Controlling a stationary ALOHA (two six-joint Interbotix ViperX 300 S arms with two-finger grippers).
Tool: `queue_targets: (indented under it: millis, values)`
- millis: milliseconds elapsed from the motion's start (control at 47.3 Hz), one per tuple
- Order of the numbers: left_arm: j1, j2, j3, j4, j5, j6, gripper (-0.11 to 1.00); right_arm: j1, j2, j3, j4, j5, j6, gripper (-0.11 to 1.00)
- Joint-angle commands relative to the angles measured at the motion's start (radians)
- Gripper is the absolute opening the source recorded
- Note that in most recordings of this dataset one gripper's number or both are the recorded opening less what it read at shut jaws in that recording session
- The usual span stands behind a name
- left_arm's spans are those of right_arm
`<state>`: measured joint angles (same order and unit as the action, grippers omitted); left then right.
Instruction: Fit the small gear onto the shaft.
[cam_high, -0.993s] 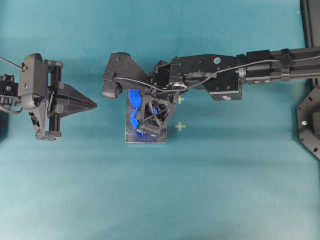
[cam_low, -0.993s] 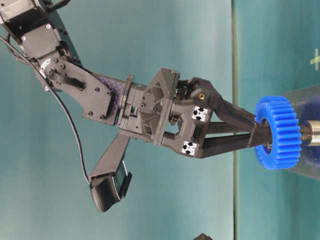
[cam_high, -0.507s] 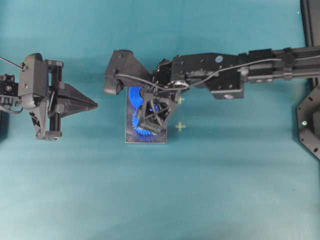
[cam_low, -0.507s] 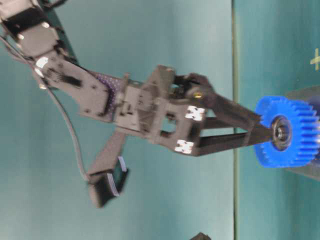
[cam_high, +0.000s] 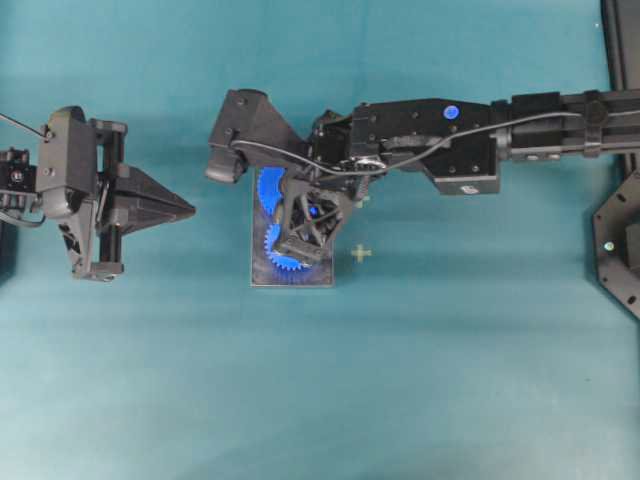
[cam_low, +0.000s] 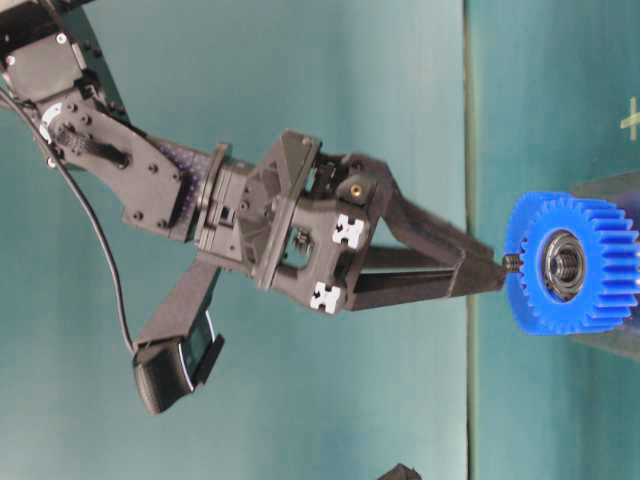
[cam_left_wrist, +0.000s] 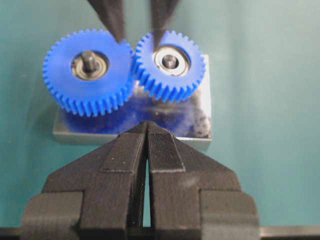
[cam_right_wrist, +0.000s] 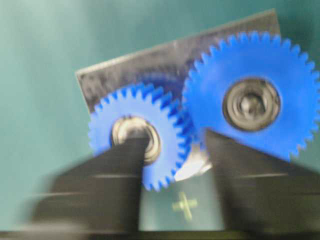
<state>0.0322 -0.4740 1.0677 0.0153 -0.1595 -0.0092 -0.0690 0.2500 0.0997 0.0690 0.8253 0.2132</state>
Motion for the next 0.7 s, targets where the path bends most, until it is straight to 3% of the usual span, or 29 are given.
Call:
queue_targets:
  millis: [0, 169, 465, 676]
  values:
    - [0.002, -0.005, -0.025, 0.003, -0.012, 0.002, 0.00, -0.008, 0.000, -0.032, 0.000, -0.020, 0.006, 0.19]
    - [0.002, -0.005, -0.026, 0.003, -0.014, 0.000, 0.00, -0.012, 0.028, -0.038, 0.005, -0.005, 0.006, -0.02]
    - [0.002, -0.005, -0.023, 0.003, -0.014, 0.000, 0.00, -0.003, 0.008, 0.012, 0.029, 0.031, 0.017, -0.02]
    - [0.002, -0.003, -0.021, 0.003, -0.014, 0.000, 0.00, 0.015, -0.071, 0.080, 0.031, 0.049, 0.072, -0.02]
